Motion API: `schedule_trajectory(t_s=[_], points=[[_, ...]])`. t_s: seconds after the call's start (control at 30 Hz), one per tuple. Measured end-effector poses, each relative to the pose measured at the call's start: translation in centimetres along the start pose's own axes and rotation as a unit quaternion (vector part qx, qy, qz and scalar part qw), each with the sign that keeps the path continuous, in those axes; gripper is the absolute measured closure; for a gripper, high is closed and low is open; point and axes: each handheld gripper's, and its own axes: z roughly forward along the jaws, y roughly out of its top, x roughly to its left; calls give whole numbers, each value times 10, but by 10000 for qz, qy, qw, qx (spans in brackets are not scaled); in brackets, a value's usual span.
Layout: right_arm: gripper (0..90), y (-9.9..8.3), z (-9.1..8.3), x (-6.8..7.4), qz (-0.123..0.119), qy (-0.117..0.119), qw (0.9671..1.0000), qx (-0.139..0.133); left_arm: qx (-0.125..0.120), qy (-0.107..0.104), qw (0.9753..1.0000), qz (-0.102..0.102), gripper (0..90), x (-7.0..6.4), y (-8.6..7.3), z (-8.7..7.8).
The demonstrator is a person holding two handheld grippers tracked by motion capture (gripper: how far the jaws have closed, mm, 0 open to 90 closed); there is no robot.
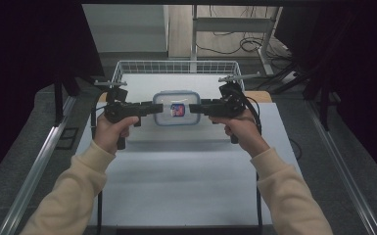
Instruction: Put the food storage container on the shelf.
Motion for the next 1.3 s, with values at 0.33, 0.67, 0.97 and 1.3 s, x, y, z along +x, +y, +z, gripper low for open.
schedule_trajectory(t_s=[0.33,0.67,0.97,1.3], points=[[510,30,4,-12,2,7,10000,-34,-20,23,10000,29,520,9,30,3],[510,50,18,-41,231,161,9996,44,29,39,9996,-284,520,32,47,20],[510,50,31,-60,490,143,9985,197,221,59,9983,-541,517,47,51,35],[508,56,38,-74,895,184,9956,223,168,76,9971,-740,505,55,55,42]])
